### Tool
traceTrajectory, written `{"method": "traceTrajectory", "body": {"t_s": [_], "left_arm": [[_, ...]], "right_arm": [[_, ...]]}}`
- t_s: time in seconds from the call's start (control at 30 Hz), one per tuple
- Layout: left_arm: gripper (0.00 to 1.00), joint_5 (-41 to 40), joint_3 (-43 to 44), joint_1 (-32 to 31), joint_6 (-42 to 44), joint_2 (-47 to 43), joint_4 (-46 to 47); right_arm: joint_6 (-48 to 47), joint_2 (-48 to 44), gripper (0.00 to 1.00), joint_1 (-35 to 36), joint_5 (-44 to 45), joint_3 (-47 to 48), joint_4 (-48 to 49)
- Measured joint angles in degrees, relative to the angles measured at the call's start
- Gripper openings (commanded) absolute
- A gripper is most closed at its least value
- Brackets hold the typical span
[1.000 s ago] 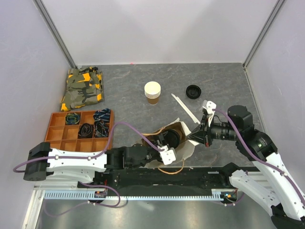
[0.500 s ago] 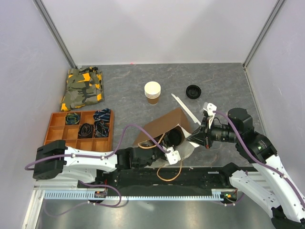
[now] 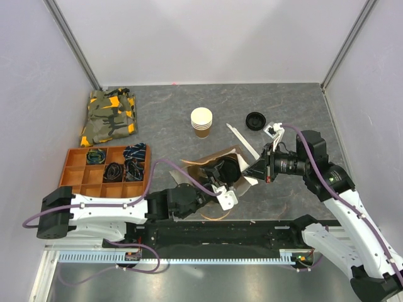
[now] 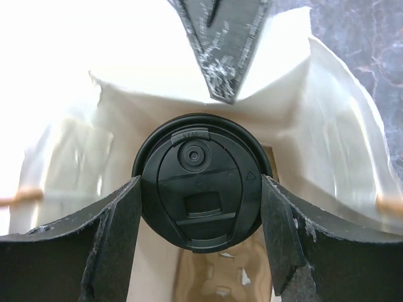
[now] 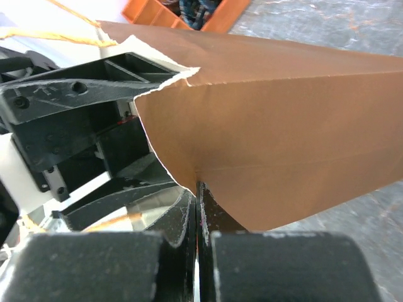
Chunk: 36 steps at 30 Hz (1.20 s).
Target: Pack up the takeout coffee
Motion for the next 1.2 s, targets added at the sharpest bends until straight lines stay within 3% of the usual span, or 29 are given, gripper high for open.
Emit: {"method": "traceTrajectory", "body": {"t_s": [0.5,1.2], "left_arm": [[0.02,-0.7,1.9,2.5,-3.2,4.5,-5.3],[0.02,5.8,1.6,6.2,-4.4,11.7,4.5]], "right_arm": [[1.0,-7.1,0.0,0.0,-3.0,-3.8,-1.2],[-0.7,-8.2,0.0,0.0,-2.2,-5.2,-3.5]]}}
